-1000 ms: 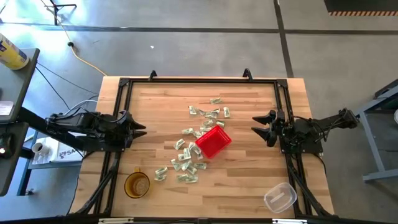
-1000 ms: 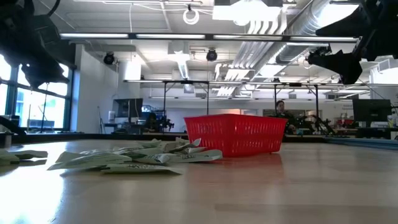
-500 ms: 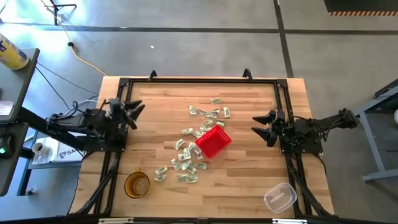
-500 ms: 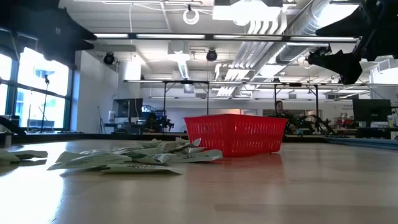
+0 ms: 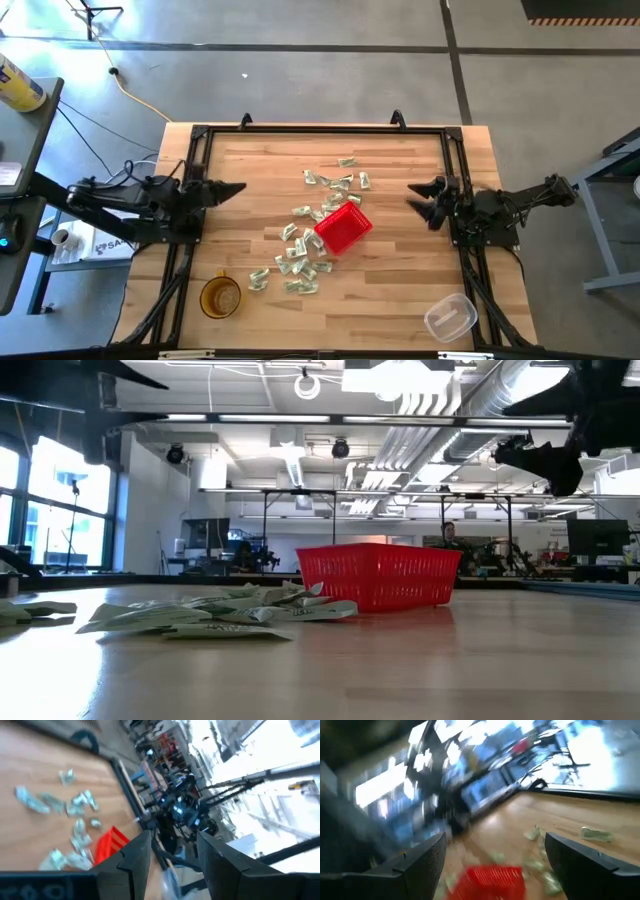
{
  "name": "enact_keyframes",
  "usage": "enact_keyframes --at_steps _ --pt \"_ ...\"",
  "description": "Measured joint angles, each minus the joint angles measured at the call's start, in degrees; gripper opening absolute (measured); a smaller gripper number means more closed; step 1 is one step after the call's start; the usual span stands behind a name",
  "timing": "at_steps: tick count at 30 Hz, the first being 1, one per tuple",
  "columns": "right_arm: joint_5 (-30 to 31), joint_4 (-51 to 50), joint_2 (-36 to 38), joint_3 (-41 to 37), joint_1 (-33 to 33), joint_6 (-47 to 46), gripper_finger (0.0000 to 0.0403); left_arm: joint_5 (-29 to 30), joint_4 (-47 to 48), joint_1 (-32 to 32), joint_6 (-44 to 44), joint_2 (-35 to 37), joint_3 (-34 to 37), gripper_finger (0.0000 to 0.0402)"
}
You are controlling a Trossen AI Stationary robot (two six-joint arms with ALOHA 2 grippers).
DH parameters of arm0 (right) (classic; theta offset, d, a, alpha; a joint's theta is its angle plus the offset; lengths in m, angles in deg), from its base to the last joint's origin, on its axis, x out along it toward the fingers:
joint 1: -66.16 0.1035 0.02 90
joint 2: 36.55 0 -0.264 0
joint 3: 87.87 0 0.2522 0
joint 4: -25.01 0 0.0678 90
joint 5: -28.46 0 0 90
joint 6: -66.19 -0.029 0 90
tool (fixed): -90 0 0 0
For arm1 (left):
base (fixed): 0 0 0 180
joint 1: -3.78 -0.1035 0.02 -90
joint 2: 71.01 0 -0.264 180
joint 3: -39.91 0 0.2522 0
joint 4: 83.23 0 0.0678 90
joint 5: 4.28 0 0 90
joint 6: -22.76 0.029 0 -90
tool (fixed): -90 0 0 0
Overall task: Pick and place items into bin
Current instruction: Put the light green stevia packet into the red bin
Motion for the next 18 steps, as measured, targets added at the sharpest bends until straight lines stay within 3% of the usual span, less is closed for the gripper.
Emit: enact_keyframes --at_steps 3,6,9,12,15,18 --pt "3.8 6.9 0.0 0.0 0.0 -16.0 0.0327 -2.8 -3.6 0.0 -1.8 -3.5 0.0 0.0193" --pt "11.9 15.4 -0.1 0.0 -0.2 -18.4 0.0327 -4.2 -6.9 0.0 -2.9 -7.1 0.0 0.0193" --pt "11.2 25.2 -0.1 0.1 -0.4 -12.8 0.0327 -3.7 -10.8 0.0 -3.0 -10.9 0.0 0.0193" --pt "8.3 28.6 -0.3 0.1 -0.8 -5.0 0.0327 -2.5 -13.3 0.0 -3.0 -13.9 0.0 0.0193" --pt "7.0 33.1 -0.3 0.1 -0.8 -4.7 0.0327 -2.3 -14.5 0.0 -3.0 -16.4 0.0 0.0193" --pt "13.5 37.3 -0.4 0.3 -1.1 -4.8 0.0327 -3.3 -14.6 0.0 -3.1 -18.1 0.0 0.0193"
